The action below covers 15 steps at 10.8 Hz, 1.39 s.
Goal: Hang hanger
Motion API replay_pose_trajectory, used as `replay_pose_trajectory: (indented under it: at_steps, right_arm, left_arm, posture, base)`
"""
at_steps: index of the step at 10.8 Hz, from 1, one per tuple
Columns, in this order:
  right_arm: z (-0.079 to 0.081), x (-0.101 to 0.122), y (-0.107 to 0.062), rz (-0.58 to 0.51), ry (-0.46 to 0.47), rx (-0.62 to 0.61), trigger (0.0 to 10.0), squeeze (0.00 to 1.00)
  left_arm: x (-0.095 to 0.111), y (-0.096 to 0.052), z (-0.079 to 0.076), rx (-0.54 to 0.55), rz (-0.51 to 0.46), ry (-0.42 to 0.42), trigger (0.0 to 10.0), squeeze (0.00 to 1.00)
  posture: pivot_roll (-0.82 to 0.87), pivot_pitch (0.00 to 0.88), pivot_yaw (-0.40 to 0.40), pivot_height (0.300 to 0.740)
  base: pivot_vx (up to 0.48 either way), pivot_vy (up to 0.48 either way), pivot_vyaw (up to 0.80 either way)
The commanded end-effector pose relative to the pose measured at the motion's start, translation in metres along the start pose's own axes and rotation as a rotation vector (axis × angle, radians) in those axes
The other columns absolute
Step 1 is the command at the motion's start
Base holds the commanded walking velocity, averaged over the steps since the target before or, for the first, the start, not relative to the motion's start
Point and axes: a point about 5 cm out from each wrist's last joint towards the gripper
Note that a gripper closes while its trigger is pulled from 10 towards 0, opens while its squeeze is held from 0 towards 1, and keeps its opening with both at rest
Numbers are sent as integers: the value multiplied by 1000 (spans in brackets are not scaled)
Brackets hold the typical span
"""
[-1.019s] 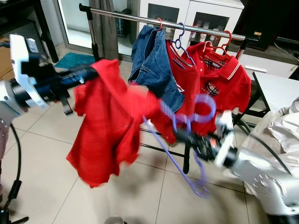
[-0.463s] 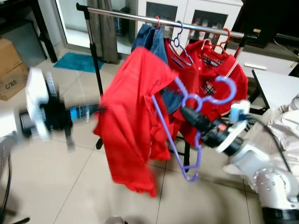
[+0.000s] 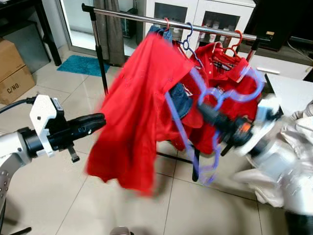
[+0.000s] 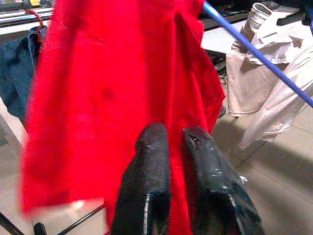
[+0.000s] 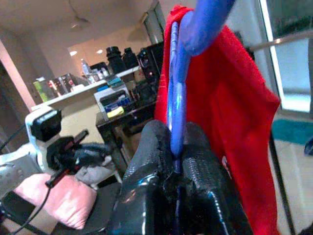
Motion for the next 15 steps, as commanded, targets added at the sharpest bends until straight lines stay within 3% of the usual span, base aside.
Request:
replay_pose_trajectory:
  at_steps: [1,5,6,7,8,9,10,11,12,13,14,15]
  right_arm:
    - [2,8,-1,-31,-29,23,10000,0]
    - [3,13,0,-14,-65,38,10000,0]
    - [3,7,2,98,-128,59,10000,0]
    - [3,5,2,149,-156,69,10000,0]
    - [1,5,3,241,-241,76,10000,0]
    - [1,8,4,299,-300,81,10000,0]
    - [1,7,4,348,-352,89,10000,0]
    - [5,6,5,435,-460,131,10000,0]
    - [7,7,7,451,-487,153,10000,0]
    - [11,10,8,471,-551,179,10000,0]
    - [16,11,9,496,-606,222,10000,0]
    - [21,11,10,513,-626,265,10000,0]
  left_arm:
    - [4,-1,0,7,-11,14,10000,1000]
    - [27,-5,-8,-93,-62,-10,10000,1000]
    - [61,3,10,-73,-180,61,10000,1000]
    - [78,5,19,-78,-226,102,10000,663]
    - [105,9,37,-158,-257,168,10000,0]
    - [120,12,53,-180,-238,223,10000,0]
    - [122,13,62,-188,-216,223,10000,800]
    - [110,13,76,-249,-147,161,10000,1000]
    - [100,14,81,-277,-102,135,10000,1000]
    - [87,15,82,-319,-64,87,10000,255]
    - [74,14,79,-426,-57,-41,10000,0]
    - [69,20,77,-487,-118,-180,10000,0]
  posture:
    - [186,1,-57,740]
    - [194,0,-64,740]
    - [205,0,-75,740]
    - [211,0,-75,740]
    - [216,0,-68,740]
    - [221,0,-62,740]
    - [223,0,-56,740]
    - [226,0,-40,740]
    - [226,0,-36,740]
    - [228,0,-30,740]
    - [228,1,-27,740]
    - [229,1,-27,740]
  base:
    - [0,0,0]
    - [0,0,0]
    - [0,0,0]
    - [0,0,0]
    - [0,0,0]
    - [0,0,0]
    - [0,0,0]
    - [0,0,0]
    - [0,0,0]
    - [0,0,0]
    - [0,0,0]
    - [0,0,0]
Point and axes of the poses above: a point about 5 cm out from each wrist's last joint towards the gripper, its own y axis pointing out of the wrist towards the gripper, its own x axis along the axis of the wrist's last joint, z = x × y, and after that the axes turned 12 degrees about y, right-handed
